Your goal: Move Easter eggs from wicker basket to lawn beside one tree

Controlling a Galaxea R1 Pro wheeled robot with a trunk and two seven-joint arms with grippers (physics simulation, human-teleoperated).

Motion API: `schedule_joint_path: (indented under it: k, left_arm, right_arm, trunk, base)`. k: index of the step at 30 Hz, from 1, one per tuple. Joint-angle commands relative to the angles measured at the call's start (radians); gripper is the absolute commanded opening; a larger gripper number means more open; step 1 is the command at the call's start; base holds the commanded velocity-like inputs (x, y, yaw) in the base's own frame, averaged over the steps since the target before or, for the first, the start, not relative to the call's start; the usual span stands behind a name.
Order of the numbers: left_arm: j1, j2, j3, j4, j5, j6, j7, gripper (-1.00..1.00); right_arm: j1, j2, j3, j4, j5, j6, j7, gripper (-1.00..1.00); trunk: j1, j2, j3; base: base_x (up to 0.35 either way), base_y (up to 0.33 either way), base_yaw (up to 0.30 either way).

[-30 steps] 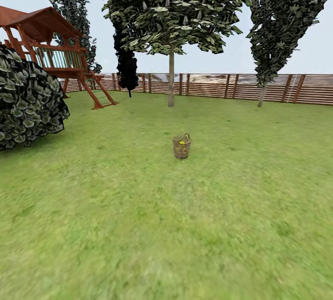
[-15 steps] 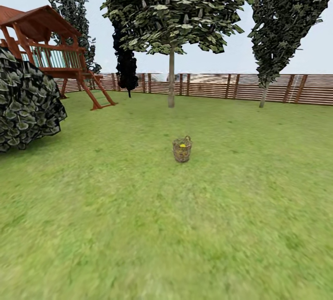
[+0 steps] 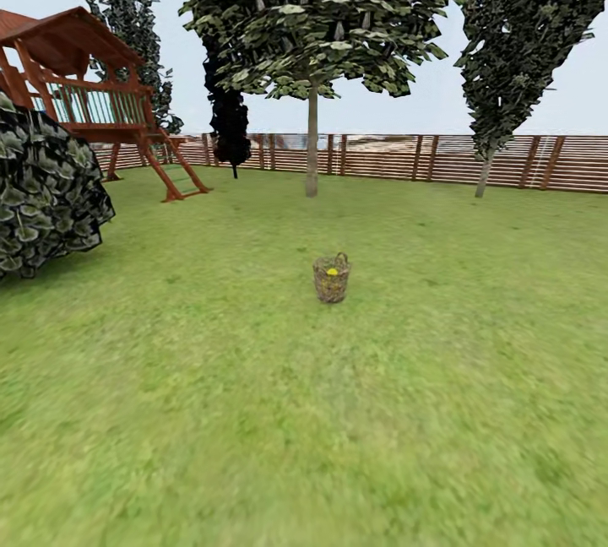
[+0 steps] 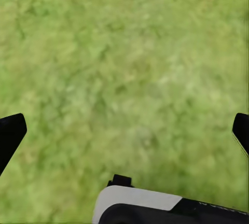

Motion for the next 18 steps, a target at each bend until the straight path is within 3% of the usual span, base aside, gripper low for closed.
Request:
schedule_joint_path:
  k: [1, 18]
  left_arm:
    - [0.0, 0.0, 0.003, 0.001, -0.001, -0.003, 0.001, 1.0]
    - [0.0, 0.0, 0.002, 0.001, 0.0, -0.003, 0.001, 1.0]
  right_arm:
    - [-0.001, 0.0, -0.007, 0.001, 0.004, -0.003, 0.001, 1.0]
    - [-0.001, -0.001, -0.007, -0.001, 0.004, -0.003, 0.001, 1.0]
  trunk:
    - [0.001, -0.001, -0.001]
    - [0.001, -0.001, -0.007]
  base:
    - [0.334, -0.076, 0.0]
    - [0.334, -0.076, 0.004]
